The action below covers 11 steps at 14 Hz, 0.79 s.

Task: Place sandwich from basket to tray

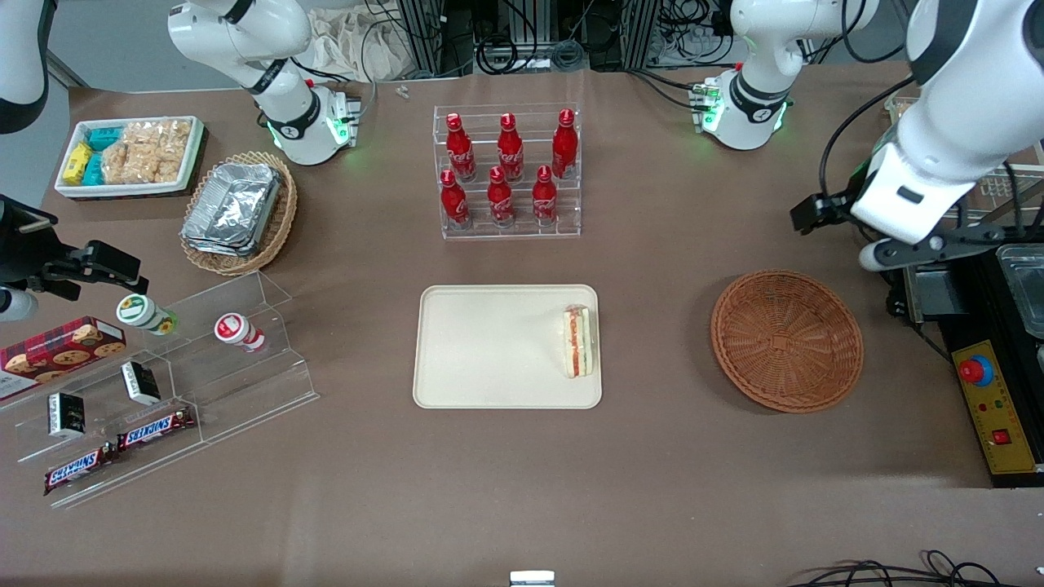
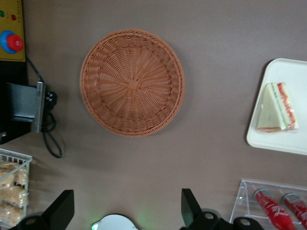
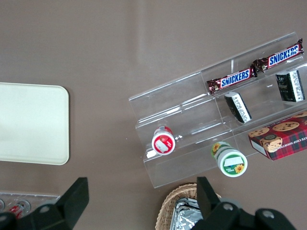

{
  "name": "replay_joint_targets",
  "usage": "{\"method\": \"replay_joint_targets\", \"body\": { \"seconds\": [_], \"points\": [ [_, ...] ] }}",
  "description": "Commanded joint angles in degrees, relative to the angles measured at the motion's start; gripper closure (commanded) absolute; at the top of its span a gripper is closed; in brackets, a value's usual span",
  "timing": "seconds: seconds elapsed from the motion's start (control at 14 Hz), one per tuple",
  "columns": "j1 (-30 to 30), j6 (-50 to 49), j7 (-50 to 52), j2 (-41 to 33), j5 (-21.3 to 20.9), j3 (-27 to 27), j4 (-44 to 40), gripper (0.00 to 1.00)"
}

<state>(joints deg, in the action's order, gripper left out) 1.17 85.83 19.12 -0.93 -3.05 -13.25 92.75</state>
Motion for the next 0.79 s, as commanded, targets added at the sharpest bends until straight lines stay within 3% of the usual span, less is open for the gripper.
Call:
{"method": "replay_joint_targets", "body": {
  "seconds": [0.0, 0.29, 0.5, 0.71],
  "points": [
    [-0.99, 1.44, -3.64, -6.17, 1.38, 3.83, 6.82, 0.0],
    [-1.25, 0.13, -12.86, -8.29, 3.13, 10.07, 7.27, 0.0],
    [-1.34, -0.49, -12.88, -8.12, 2.87, 10.87, 5.88, 0.0],
    [-1.43, -1.89, -12.7, -5.23, 2.17, 10.26, -0.96, 0.0]
  ]
}}
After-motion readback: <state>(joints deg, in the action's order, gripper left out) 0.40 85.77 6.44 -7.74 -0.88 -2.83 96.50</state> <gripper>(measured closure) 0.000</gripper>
